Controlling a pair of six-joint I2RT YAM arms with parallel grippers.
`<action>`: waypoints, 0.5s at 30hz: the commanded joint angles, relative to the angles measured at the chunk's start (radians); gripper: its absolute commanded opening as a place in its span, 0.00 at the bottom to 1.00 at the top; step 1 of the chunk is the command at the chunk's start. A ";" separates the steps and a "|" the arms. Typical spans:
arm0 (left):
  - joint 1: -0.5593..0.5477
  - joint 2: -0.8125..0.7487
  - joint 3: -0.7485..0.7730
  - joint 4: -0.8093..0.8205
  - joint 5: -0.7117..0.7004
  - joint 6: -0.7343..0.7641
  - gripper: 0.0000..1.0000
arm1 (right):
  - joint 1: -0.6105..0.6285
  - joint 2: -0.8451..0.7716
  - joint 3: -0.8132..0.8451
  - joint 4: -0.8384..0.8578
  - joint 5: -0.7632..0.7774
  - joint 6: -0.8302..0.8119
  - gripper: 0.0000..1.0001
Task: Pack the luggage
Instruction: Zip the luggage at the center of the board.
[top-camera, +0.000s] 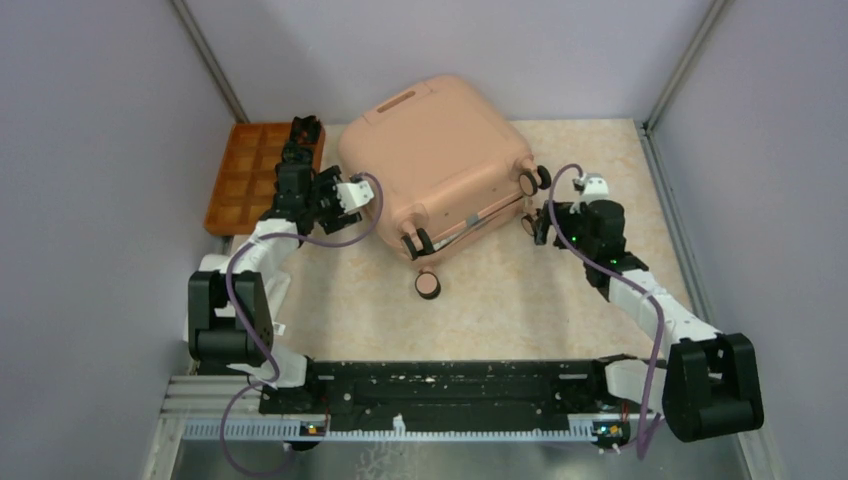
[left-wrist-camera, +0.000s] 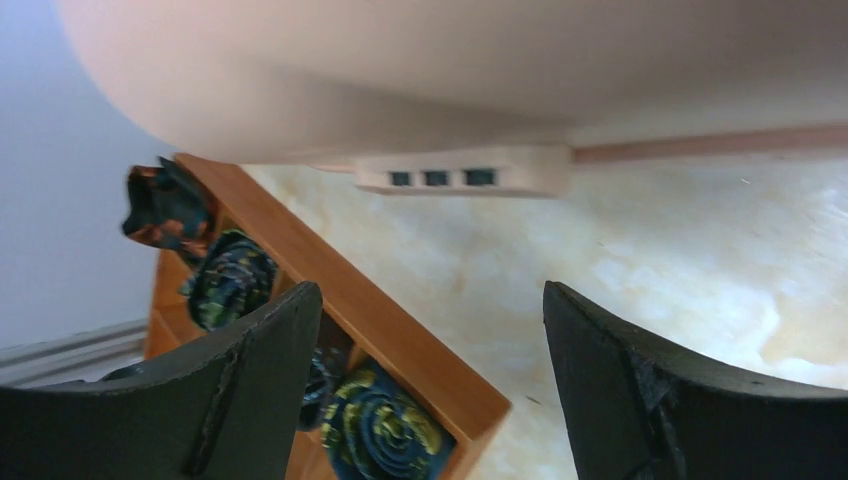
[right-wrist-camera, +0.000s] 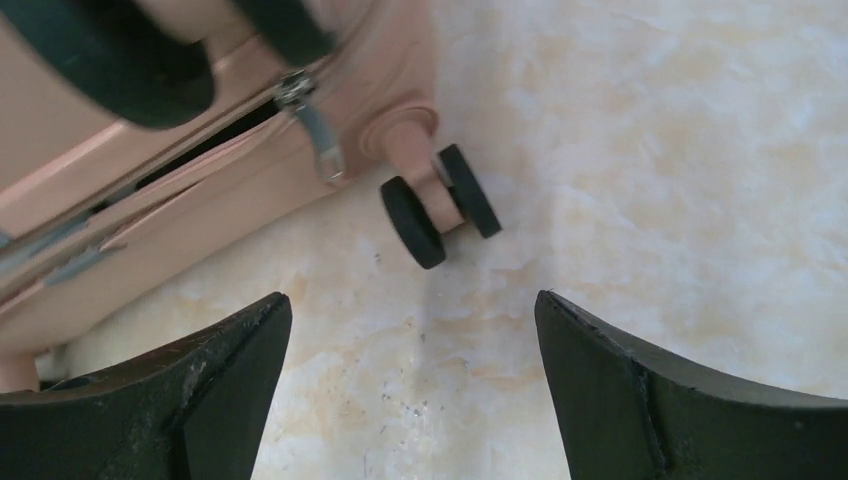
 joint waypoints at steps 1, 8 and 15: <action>-0.001 0.037 0.050 0.145 0.028 0.003 0.87 | 0.048 0.063 -0.012 0.166 -0.134 -0.228 0.86; -0.001 0.042 0.082 0.081 0.012 -0.052 0.84 | 0.049 0.172 0.015 0.265 -0.274 -0.296 0.70; -0.002 0.031 0.085 0.057 0.028 -0.092 0.83 | 0.087 0.245 0.038 0.405 -0.224 -0.328 0.65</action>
